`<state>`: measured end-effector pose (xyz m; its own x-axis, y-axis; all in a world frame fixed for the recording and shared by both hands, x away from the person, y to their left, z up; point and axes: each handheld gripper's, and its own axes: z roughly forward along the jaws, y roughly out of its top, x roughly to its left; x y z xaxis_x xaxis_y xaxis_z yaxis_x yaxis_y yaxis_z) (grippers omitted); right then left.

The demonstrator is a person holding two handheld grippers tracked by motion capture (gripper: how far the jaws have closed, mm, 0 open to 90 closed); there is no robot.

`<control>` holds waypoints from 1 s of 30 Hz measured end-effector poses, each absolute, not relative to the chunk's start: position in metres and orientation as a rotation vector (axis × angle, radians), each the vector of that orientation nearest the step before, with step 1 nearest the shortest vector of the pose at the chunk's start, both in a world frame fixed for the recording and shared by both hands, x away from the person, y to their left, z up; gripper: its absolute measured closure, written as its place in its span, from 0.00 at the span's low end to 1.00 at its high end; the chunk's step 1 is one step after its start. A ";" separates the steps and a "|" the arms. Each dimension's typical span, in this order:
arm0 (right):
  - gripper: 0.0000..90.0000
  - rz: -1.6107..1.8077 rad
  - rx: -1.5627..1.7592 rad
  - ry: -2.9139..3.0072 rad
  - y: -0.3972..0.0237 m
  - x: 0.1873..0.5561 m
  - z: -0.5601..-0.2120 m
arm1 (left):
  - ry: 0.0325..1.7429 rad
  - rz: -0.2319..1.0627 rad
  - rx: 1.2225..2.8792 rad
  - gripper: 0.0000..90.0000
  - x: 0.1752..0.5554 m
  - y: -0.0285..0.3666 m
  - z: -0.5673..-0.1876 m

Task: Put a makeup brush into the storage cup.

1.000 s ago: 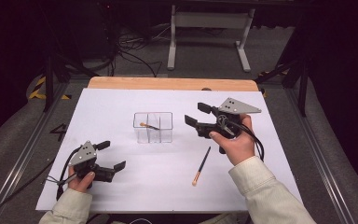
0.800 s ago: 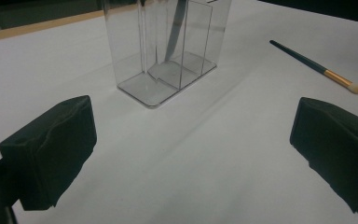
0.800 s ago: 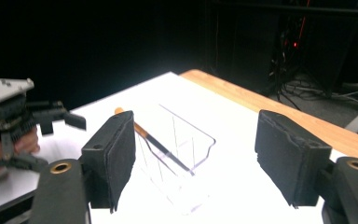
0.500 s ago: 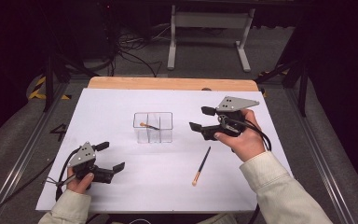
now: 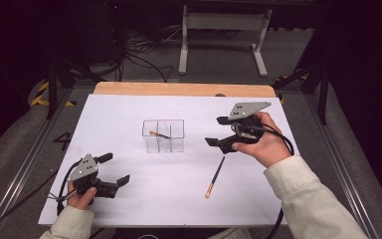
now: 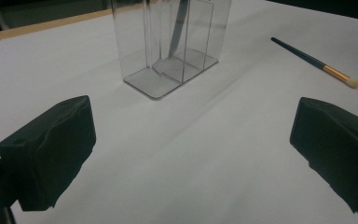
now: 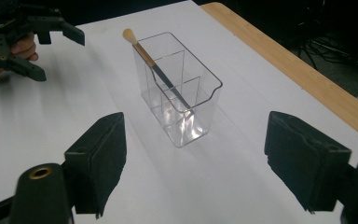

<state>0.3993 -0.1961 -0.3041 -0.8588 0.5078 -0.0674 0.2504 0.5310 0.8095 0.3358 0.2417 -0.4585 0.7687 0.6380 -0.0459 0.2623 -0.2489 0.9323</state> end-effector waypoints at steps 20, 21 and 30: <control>0.20 1.060 0.512 2.646 -0.193 0.412 -0.302 | 0.711 0.434 1.824 0.01 0.325 0.252 -0.459; 0.20 1.046 0.495 2.662 -0.192 0.413 -0.302 | 0.712 0.435 1.825 0.01 0.324 0.253 -0.459; 0.19 1.005 0.458 2.706 -0.191 0.416 -0.305 | 0.715 0.436 1.826 0.01 0.324 0.254 -0.459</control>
